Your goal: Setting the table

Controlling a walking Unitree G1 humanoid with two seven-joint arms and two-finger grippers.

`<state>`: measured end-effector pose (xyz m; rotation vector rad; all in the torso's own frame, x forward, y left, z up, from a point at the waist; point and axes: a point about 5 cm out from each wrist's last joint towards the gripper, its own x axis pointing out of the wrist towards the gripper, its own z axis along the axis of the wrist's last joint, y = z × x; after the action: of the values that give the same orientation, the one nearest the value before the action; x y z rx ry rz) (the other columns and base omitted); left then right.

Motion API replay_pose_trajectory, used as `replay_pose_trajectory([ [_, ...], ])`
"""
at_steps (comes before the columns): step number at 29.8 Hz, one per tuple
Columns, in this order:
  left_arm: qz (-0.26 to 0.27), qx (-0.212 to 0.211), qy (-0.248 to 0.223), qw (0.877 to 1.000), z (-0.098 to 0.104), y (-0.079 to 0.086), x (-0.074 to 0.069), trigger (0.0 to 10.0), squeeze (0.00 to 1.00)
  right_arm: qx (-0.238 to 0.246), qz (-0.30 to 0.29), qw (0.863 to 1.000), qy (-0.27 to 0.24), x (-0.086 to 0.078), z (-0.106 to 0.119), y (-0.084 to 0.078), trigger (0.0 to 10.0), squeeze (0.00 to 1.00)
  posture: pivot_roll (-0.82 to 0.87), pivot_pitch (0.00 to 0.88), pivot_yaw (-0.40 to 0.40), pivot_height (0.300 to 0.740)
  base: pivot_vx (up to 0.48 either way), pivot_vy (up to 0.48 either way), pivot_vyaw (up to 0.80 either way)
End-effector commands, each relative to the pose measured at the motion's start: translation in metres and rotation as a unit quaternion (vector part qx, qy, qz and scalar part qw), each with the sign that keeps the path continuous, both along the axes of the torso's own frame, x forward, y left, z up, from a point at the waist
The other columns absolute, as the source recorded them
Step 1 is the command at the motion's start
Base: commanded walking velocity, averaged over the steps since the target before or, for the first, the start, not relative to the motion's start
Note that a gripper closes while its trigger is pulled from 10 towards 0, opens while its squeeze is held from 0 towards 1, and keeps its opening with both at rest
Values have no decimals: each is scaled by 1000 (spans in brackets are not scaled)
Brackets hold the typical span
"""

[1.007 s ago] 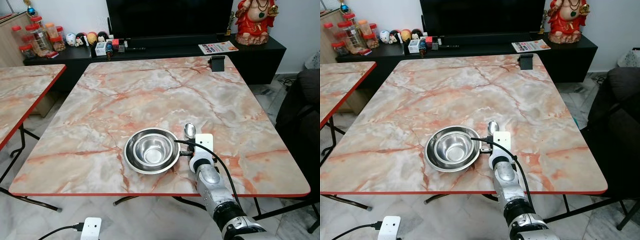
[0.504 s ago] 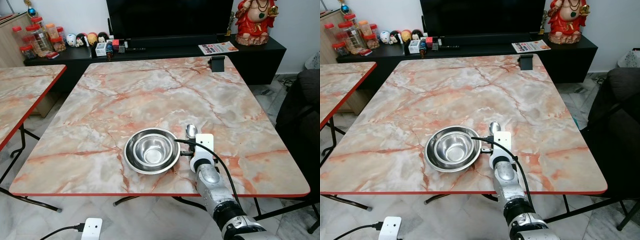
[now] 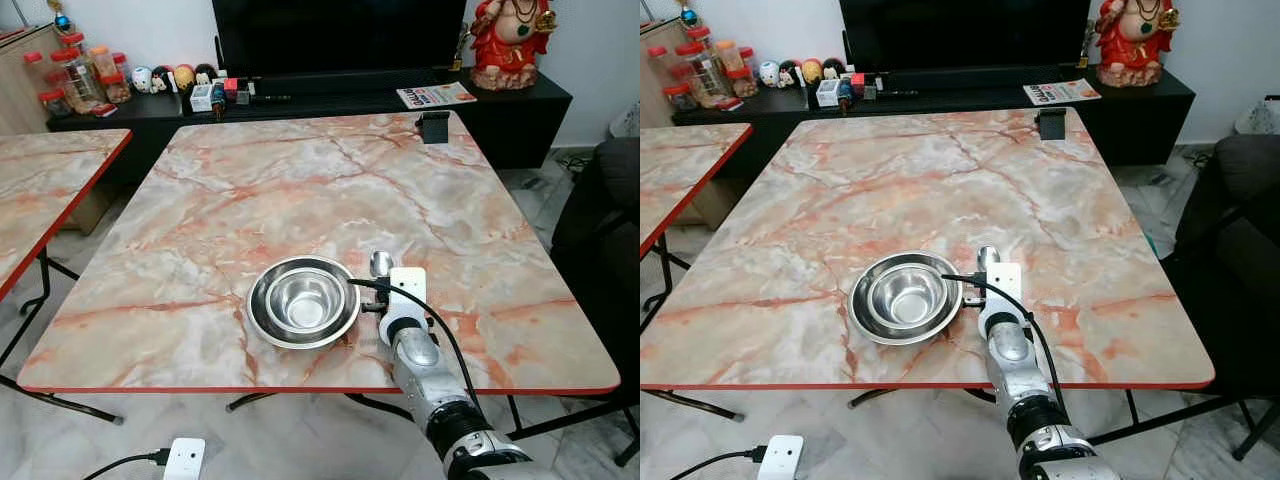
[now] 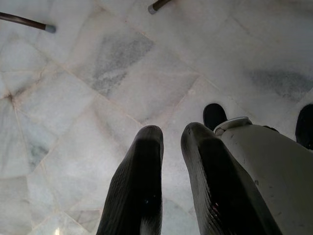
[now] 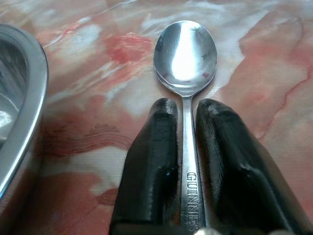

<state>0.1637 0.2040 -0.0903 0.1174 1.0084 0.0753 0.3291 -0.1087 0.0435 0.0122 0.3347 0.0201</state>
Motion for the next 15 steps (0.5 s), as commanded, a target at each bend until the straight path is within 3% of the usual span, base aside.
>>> replay_pose_trajectory([
  [1, -2, 2, 7, 1000, -1, 2, -3, 10000, 0, -1, -7, 998, 69, -17, -27, -3, 10000, 1000, -52, 0, 76, 740, 0, 0, 0],
  [4, -3, 2, 7, 1000, -1, 2, -2, 10000, 0, -3, -7, 998, 67, -17, -26, -4, 10000, 1000, -52, 0, 76, 740, 0, 0, 0],
  [5, -3, 2, 6, 1000, -1, 1, -2, 10000, 0, -2, -8, 998, 61, -16, -25, -4, 10000, 0, -51, 0, 75, 740, 0, 0, 0],
  [10, -3, 3, 6, 1000, -1, 1, -2, 10000, 0, -17, -8, 1000, 14, -11, -14, -5, 10000, 0, -51, 0, 75, 740, 0, 0, 0],
  [15, -3, 3, 6, 1000, -1, 1, -2, 10000, 0, -31, 5, 996, -83, -4, 10, -3, 10000, 0, -55, 0, 77, 740, 0, 0, 0],
])
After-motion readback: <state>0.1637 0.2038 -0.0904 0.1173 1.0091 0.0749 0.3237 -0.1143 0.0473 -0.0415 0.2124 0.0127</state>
